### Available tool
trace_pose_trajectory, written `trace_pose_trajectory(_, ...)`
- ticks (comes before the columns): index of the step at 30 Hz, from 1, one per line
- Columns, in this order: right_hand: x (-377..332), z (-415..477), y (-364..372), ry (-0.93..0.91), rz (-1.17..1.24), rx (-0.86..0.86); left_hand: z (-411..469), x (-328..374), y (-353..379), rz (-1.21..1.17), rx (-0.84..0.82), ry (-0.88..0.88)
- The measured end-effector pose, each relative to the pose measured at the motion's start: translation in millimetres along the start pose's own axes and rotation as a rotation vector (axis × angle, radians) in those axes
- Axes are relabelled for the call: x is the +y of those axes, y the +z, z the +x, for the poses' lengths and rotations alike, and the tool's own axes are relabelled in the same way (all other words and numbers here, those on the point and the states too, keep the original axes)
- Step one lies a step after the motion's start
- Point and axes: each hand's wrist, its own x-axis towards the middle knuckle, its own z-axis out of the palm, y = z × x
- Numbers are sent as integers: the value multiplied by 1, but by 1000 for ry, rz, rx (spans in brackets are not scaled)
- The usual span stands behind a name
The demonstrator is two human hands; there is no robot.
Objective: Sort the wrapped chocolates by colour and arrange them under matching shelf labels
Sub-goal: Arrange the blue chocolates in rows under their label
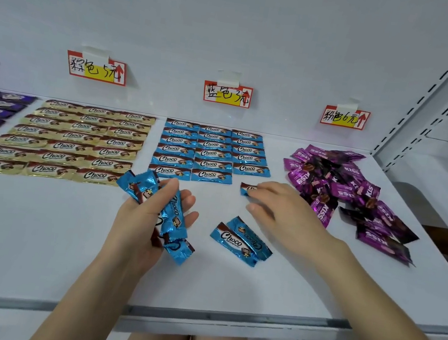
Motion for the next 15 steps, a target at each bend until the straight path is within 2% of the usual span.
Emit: trace_pose_trajectory(15, -1, 24, 6, -40, -11, 2, -4, 0, 0, -46, 21, -43)
